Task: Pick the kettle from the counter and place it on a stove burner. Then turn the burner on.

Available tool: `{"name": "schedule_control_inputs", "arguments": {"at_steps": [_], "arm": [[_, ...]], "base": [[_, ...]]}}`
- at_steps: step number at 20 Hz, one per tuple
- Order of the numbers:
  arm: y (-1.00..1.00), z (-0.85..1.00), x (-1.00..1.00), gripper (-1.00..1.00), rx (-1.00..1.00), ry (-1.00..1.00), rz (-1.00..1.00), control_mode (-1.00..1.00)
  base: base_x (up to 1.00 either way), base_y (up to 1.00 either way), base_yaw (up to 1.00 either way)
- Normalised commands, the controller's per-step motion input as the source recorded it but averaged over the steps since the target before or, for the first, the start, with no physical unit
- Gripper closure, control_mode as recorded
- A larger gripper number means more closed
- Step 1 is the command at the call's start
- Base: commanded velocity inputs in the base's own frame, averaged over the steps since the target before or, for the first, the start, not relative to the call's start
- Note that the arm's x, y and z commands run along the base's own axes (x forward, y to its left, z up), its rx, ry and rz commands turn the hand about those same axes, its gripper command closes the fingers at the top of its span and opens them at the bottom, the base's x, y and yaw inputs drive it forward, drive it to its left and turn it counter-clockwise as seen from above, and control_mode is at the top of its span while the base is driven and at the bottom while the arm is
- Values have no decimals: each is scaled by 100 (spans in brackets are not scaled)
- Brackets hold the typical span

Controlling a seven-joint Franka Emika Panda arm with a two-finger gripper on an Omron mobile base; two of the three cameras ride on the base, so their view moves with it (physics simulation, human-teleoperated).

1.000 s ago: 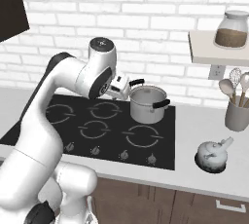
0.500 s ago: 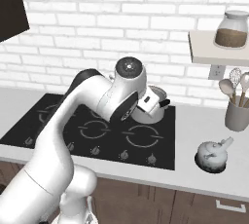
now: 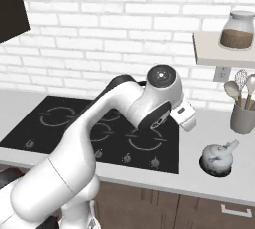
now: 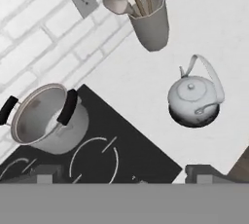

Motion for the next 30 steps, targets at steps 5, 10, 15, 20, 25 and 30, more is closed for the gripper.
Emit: {"name": "schedule_control_inputs", "arguments": {"at_steps": [5, 10, 15, 20, 25, 30], "arm": [[-100, -12, -2, -100, 5, 2, -30, -100], [-100, -61, -4, -100, 17, 4, -22, -100], [-100, -96, 0, -100, 38, 7, -2, -100], [-83, -62, 0, -100, 31, 3, 14, -100], [0, 0, 0, -100, 0, 0, 0, -100], [0, -2, 3, -100, 0, 0, 8, -100]], "base": [[0, 0, 0], [0, 0, 0], [0, 0, 0], [0, 0, 0], [0, 0, 0], [0, 0, 0]]}}
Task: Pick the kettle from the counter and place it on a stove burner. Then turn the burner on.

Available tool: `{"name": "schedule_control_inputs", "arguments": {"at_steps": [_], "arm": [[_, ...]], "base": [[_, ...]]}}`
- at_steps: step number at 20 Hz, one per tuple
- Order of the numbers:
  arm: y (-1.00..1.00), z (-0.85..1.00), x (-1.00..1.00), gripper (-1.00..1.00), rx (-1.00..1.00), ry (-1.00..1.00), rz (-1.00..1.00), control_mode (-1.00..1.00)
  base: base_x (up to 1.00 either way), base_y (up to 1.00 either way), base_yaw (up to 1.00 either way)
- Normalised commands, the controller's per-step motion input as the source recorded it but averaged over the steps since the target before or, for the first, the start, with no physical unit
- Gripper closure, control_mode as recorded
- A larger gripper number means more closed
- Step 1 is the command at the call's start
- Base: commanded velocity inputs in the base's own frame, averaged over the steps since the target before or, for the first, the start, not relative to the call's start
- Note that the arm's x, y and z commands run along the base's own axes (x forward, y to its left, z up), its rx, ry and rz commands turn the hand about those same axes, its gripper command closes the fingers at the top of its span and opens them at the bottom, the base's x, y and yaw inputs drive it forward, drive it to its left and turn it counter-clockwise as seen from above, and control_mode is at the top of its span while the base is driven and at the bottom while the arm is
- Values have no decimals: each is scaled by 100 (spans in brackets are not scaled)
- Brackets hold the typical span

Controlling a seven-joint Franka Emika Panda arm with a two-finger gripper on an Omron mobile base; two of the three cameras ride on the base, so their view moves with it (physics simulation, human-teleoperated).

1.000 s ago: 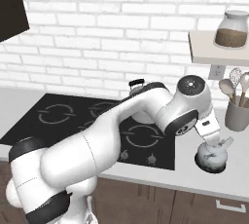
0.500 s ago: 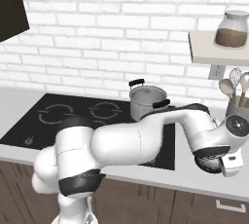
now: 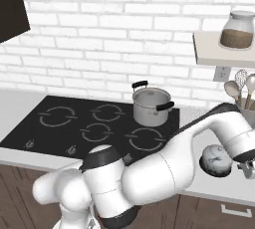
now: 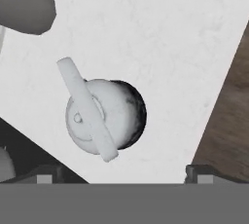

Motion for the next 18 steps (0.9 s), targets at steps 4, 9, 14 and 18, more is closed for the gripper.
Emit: {"name": "schedule_control_inputs", "arguments": {"at_steps": [4, 9, 14, 18], "arm": [[0, -25, 0, -100, -1, 0, 17, -100], [0, -33, 8, -100, 0, -2, 15, -100], [0, -17, 36, -100, 0, -7, 8, -100], [15, -25, 43, -100, 0, -2, 6, -100]], "base": [[0, 0, 0], [0, 0, 0], [0, 0, 0], [0, 0, 0]]}}
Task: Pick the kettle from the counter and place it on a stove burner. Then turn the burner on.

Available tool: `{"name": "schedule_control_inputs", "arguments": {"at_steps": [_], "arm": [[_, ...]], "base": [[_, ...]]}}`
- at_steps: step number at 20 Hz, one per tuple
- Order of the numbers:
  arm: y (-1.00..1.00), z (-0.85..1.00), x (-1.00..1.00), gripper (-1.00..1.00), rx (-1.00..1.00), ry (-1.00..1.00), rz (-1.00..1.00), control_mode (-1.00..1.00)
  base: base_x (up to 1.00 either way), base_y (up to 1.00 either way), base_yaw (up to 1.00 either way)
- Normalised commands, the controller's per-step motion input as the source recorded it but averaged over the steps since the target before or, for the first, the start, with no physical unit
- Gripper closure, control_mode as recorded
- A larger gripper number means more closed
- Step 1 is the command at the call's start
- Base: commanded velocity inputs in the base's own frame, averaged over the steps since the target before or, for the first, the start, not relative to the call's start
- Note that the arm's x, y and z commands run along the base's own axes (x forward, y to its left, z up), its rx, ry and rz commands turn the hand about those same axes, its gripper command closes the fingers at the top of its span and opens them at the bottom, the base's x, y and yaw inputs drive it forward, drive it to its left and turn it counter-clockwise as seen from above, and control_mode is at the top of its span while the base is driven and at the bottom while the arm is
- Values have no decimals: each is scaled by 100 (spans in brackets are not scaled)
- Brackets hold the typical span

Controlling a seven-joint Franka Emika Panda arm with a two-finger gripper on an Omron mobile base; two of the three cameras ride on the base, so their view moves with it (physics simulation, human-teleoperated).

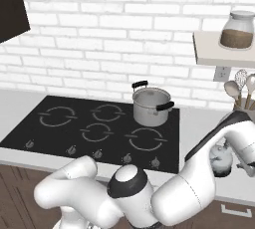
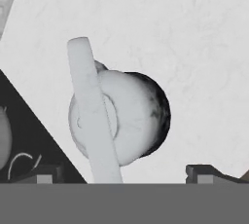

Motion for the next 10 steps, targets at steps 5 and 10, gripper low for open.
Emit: {"name": "schedule_control_inputs", "arguments": {"at_steps": [5, 10], "arm": [[4, -30, 38, -100, 0, 0, 8, -100], [0, -27, 29, -100, 0, 0, 9, -100]], "base": [[0, 0, 0], [0, 0, 0]]}}
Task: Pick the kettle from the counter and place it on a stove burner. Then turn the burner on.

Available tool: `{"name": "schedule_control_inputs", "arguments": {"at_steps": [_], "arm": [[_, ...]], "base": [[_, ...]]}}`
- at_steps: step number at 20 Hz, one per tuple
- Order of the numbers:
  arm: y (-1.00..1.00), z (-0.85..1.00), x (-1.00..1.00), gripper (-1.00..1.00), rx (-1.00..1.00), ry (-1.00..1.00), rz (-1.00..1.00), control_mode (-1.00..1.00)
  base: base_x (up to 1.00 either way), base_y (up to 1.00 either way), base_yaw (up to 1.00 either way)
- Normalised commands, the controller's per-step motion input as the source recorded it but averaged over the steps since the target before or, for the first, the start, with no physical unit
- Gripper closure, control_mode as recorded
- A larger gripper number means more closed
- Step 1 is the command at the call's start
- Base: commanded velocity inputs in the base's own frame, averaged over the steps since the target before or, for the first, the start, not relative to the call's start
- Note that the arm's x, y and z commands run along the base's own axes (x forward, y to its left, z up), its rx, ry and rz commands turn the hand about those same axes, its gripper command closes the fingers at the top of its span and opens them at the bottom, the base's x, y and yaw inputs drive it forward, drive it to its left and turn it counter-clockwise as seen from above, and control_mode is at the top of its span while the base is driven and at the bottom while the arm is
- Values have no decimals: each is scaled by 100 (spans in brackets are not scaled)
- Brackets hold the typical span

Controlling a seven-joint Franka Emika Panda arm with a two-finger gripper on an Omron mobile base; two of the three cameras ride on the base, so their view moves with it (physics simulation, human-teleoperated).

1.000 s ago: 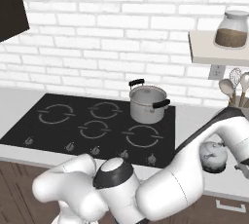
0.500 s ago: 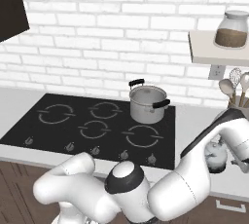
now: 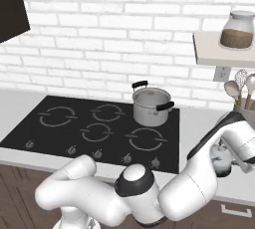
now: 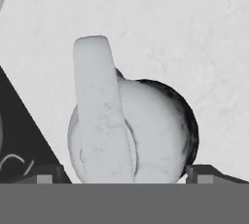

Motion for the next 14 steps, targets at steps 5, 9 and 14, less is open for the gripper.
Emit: {"name": "schedule_control_inputs", "arguments": {"at_steps": [5, 9, 14], "arm": [[0, 0, 1, 100, 0, 0, 1, -100], [0, 0, -4, 100, 0, -5, 0, -100], [39, 9, -13, 100, 0, -13, 0, -100]], "base": [[0, 0, 0], [0, 0, 0], [0, 0, 0]]}}
